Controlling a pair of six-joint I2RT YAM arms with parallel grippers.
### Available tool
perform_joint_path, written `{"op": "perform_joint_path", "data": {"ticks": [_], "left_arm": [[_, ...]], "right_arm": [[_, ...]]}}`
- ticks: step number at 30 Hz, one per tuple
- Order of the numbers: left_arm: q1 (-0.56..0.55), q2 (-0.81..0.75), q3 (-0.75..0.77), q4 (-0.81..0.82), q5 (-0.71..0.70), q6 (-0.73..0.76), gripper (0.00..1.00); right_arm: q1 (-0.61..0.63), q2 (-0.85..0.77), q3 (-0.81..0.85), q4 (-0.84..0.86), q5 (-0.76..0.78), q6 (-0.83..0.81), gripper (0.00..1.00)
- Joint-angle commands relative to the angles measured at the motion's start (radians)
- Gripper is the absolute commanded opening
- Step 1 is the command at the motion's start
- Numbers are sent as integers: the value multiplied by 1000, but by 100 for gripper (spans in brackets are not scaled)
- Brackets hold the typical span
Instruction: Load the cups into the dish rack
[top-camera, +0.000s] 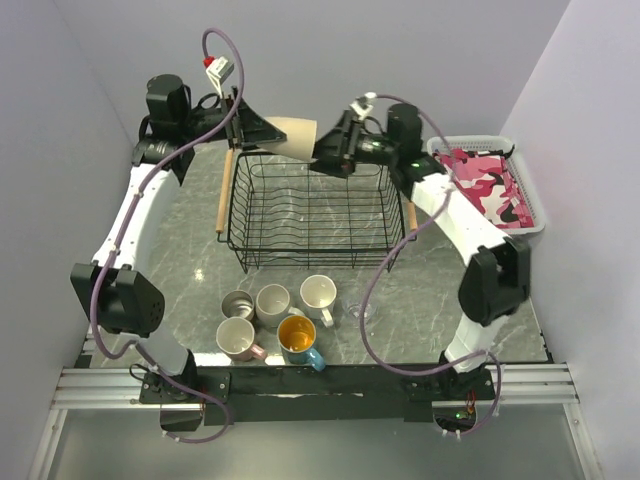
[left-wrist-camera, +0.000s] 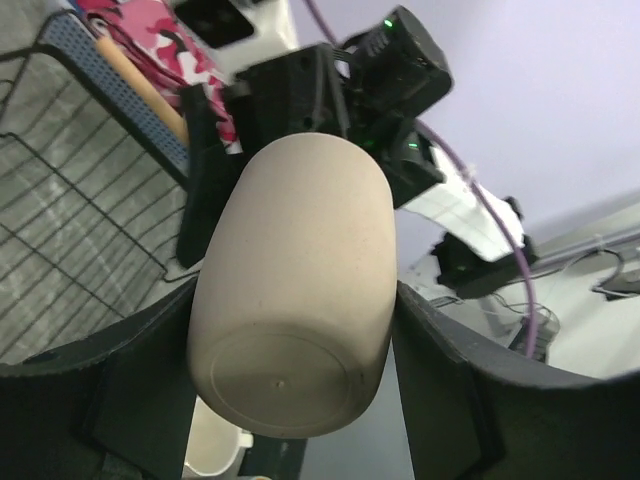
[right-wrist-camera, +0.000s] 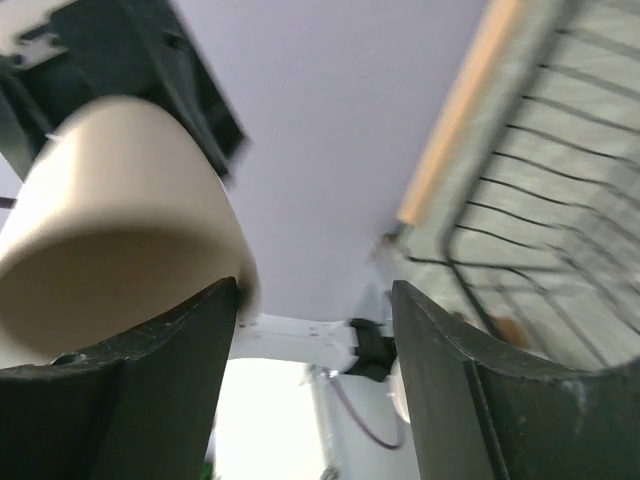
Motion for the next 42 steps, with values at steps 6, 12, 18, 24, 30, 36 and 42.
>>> {"op": "perform_joint_path", "data": {"ticks": [6, 12, 18, 24, 30, 36, 42], "left_arm": [[-49, 149, 360, -391, -317, 441, 1], [-161, 307, 503, -461, -421, 522, 1], [-350, 545, 692, -621, -663, 812, 1], [-442, 677, 735, -647, -870, 1010, 1], [-523, 700, 604, -620, -1016, 1150, 1], [-551, 746, 590, -519, -1108, 1177, 1], [-577, 809, 581, -391, -1157, 1220, 1]], "right_arm": [[-220, -358, -203, -484, 183, -360, 69], [-284, -478, -337, -479, 200, -337, 64], [-295, -581, -268, -633, 347, -469, 67], [-315, -713, -314, -699, 420, -535, 68], [-344, -796, -375, -716, 409, -535, 68], [-353, -843, -424, -699, 381, -524, 68], [-355, -875, -489, -667, 357, -495, 67]]}}
